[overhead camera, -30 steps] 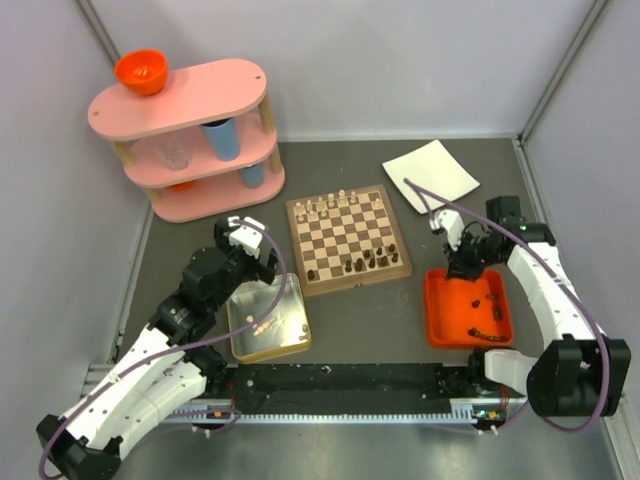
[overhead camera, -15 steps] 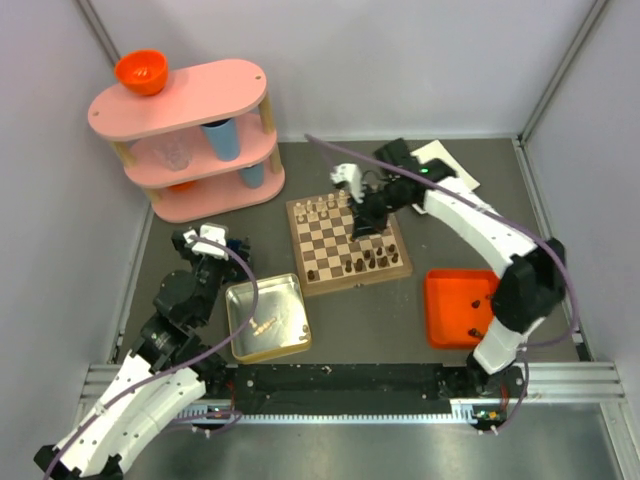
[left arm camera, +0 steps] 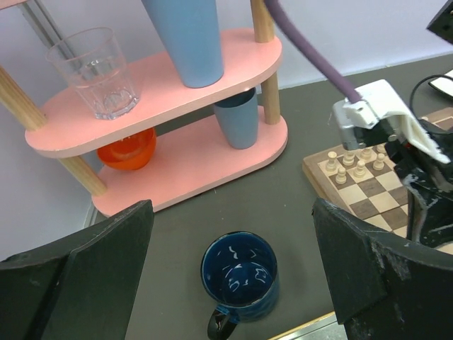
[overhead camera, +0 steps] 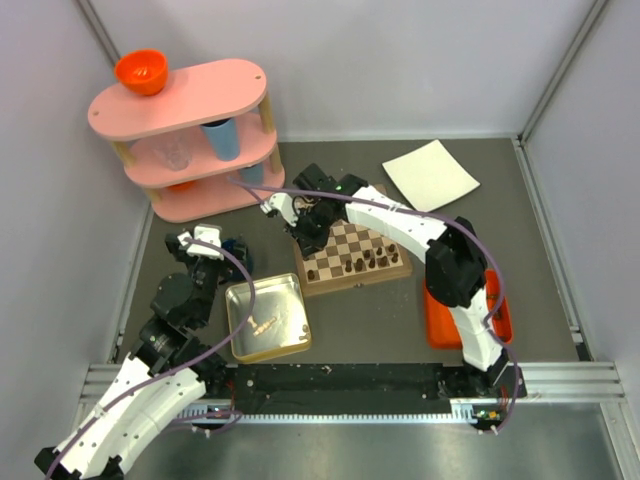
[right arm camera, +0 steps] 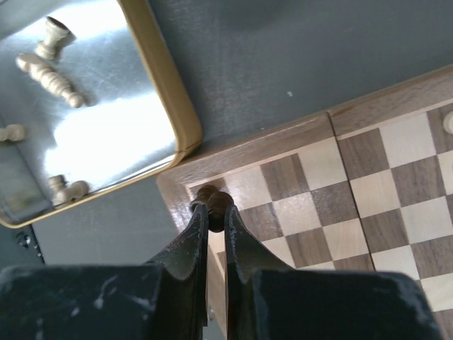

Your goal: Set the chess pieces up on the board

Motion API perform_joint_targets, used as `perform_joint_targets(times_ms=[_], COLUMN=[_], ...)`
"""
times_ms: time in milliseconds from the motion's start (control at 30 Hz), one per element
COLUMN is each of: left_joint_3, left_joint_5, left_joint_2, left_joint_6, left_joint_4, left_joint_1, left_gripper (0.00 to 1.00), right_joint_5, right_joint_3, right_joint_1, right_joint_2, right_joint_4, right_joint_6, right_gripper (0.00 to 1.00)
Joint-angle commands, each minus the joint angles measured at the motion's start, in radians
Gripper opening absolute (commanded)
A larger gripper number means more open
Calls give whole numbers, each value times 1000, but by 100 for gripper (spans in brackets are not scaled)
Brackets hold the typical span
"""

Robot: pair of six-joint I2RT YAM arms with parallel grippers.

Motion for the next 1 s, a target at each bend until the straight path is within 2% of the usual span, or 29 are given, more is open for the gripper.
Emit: perform_joint_targets(times_ms=[0, 967], left_joint_3=[0, 6], left_joint_5=[20, 40], left_joint_2=[-4, -14], left_joint_6=[8, 9], left_joint_4=[50, 36], left_joint_1=[5, 5], left_gripper=[99, 99], right_joint_5=[78, 126], right_joint_3=[75, 82], right_joint_1=[11, 43], right_joint_2=[43, 137], right_joint_4=[2, -20], right_joint_6=[16, 3], right_gripper=[0, 4])
